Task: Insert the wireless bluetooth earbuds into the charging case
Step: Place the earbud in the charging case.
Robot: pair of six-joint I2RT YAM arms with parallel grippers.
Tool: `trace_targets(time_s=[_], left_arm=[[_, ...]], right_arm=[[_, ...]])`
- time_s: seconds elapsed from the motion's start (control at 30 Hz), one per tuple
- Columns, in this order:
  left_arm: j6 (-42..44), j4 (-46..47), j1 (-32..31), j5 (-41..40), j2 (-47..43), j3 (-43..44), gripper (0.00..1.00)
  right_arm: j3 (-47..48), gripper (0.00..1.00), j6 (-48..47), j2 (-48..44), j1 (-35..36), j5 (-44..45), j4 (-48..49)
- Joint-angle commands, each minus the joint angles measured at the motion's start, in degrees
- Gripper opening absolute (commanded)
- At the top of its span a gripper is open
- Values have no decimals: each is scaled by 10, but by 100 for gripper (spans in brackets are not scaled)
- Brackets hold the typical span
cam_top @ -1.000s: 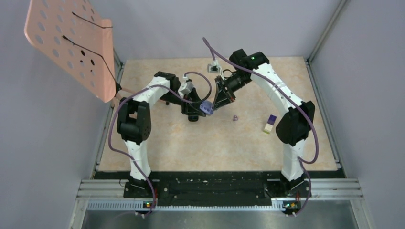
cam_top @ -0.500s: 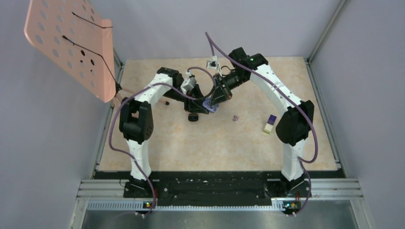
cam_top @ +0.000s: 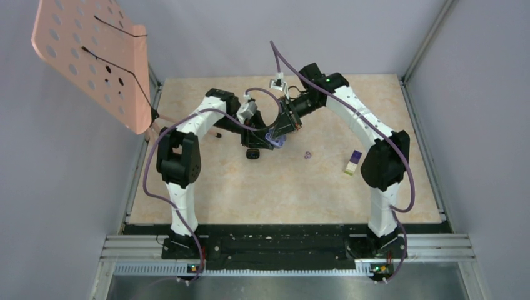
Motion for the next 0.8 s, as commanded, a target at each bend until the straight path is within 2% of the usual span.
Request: trace_targets(time_s=[0.0, 0.77], left_arm=[[11, -23, -3, 62, -1, 7, 0], [48, -23, -6, 40, -24, -13, 0]], right_arm=[[6, 0, 5, -12, -3, -36, 18], [-16, 0, 46, 16, -3, -65, 45]])
